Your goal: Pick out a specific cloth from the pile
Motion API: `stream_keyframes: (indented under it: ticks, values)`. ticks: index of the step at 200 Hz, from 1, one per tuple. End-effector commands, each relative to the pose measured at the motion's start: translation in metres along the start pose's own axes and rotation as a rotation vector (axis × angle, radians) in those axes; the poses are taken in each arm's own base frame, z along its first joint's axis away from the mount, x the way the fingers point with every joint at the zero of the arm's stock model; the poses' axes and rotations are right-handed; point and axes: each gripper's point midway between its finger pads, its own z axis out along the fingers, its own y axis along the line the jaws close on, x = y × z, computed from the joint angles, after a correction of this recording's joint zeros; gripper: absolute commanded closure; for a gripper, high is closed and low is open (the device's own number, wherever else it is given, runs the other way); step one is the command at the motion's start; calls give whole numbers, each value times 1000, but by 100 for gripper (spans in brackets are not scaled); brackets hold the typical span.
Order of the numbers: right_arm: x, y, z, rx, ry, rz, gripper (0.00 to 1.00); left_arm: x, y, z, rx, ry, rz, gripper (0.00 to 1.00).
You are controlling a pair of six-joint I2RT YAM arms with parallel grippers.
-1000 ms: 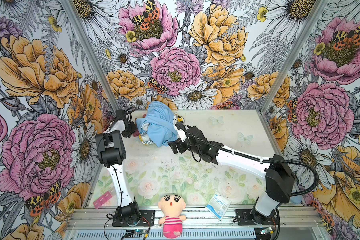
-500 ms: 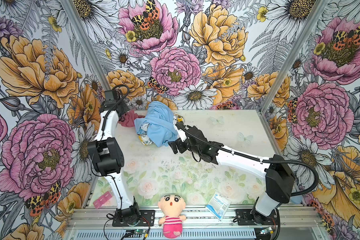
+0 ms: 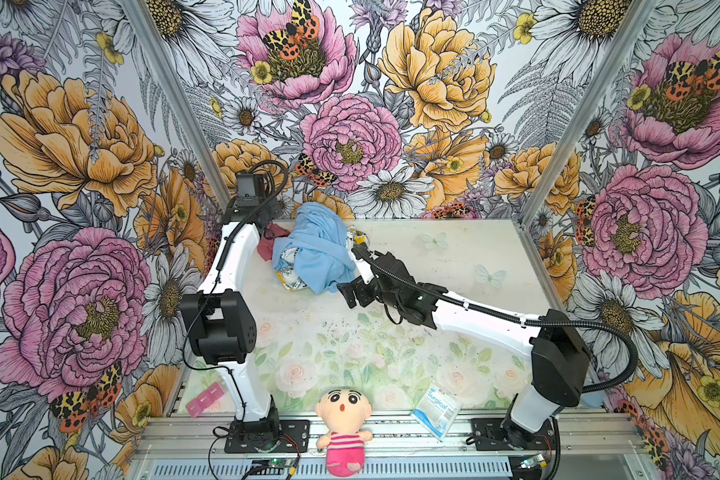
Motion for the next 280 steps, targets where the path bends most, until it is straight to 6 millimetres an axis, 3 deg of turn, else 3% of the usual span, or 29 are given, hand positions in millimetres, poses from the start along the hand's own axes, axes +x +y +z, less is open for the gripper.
stream_keyframes:
  ticks: [1, 20, 51, 57, 85, 103, 125, 146, 158, 161, 173, 215, 252, 280]
  values:
    - [-10, -4, -15, 15, -32, -6, 0, -44, -5, -38, -18, -161, -28, 100]
    - [-10, -6, -18, 21, -36, -8, 0, -81, -18, -74, -29, -276, -19, 100]
    - [-6, -8, -23, 27, -33, 18, 1, -160, -40, -139, -45, -506, 23, 100]
    - [-5, -9, -22, 26, -29, 23, 0, -166, -49, -133, -44, -519, 53, 100]
    - [0, -15, -23, 45, -24, 29, 1, -225, -77, -188, -33, -733, 112, 100]
    - [0, -22, -27, 66, -28, 31, 1, -250, -101, -229, 92, -896, 131, 100]
    - [-2, -34, -31, 99, -36, 42, 0, -260, -138, -281, 319, -1041, 144, 100]
    - [-1, -61, -38, 183, -47, 75, 0, -250, -180, -318, 525, -1077, 181, 100]
    - [1, -78, -47, 233, -57, 102, 1, -240, -200, -328, 636, -1058, 182, 100]
    - [1, -92, -50, 265, -61, 119, 1, -237, -205, -330, 664, -1052, 182, 100]
    - [2, -117, -65, 320, -79, 155, 0, -225, -224, -337, 753, -1027, 188, 100]
    - [17, -182, -132, 500, -132, 224, 1, -176, -302, -378, 1072, -1008, 208, 100]
    - [36, -216, -192, 653, -175, 299, 0, -125, -363, -378, 1280, -897, 153, 100]
    - [42, -224, -233, 735, -219, 292, 1, -46, -415, -356, 1432, -654, 252, 100]
